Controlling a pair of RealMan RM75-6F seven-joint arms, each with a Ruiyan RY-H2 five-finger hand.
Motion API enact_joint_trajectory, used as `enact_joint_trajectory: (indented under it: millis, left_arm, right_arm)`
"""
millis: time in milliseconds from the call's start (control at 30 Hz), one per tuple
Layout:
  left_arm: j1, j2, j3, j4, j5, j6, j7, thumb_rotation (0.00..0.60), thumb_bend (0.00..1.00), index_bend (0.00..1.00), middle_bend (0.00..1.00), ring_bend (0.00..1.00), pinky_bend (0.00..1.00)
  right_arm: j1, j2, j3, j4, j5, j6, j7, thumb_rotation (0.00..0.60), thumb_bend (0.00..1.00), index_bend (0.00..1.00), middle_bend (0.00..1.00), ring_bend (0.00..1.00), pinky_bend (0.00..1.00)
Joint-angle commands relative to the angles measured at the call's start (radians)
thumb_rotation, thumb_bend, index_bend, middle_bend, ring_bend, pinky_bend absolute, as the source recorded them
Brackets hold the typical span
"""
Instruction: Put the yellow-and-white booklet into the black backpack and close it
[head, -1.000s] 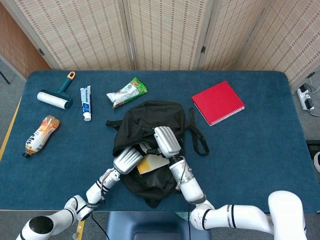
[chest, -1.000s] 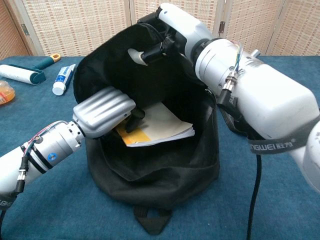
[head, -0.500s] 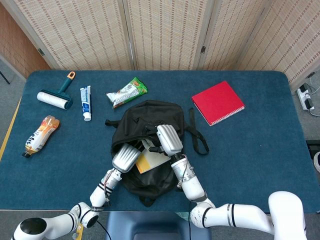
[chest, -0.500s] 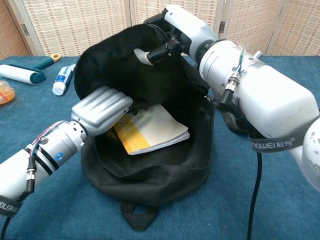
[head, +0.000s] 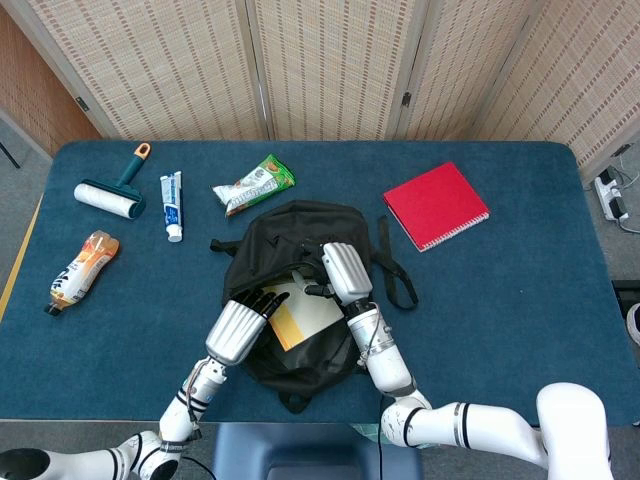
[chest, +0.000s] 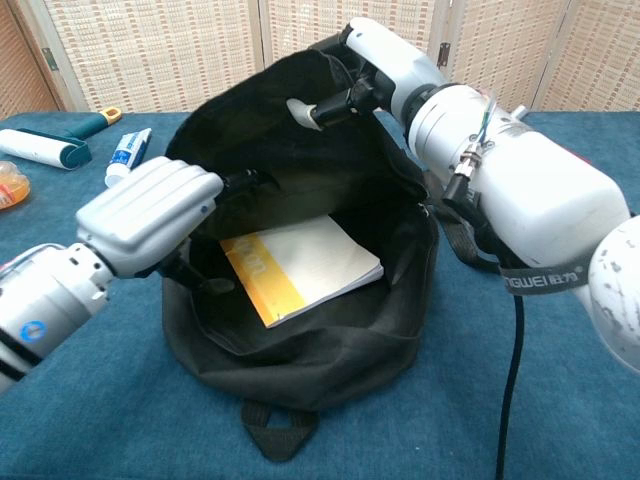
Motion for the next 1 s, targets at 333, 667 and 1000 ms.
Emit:
enact_joint_trajectory:
  millis: [333, 667, 1000]
  left_arm:
    - [0.136, 0.301, 0.082, -0.344, 0.045, 0.119, -0.066, 0.6, 0.07, 0.37, 0.5, 0.45, 0.53]
    - [0.205, 0.459, 0.081, -0.439, -0.017, 0.126, -0.072, 0.6, 0.07, 0.39, 0.49, 0.45, 0.53]
    - [0.24, 0.499, 0.024, -0.41, -0.123, 0.108, -0.134, 0.6, 0.07, 0.39, 0.5, 0.45, 0.52]
  right_arm:
    - [-0.036, 0.07, -0.057, -0.078, -0.038, -0.047, 0.049, 0.6, 0.83, 0.66, 0.39, 0.37, 0.26]
    - [-0.104, 0.277, -0.171, -0.266, -0.109, -0.143, 0.106, 0.584, 0.37, 0.02, 0.13, 0.17, 0.18]
    - [-0.206, 0.461, -0.239, -0.353, -0.229, -0.065, 0.136, 0.595, 0.29, 0.0, 0.1, 0.15, 0.17]
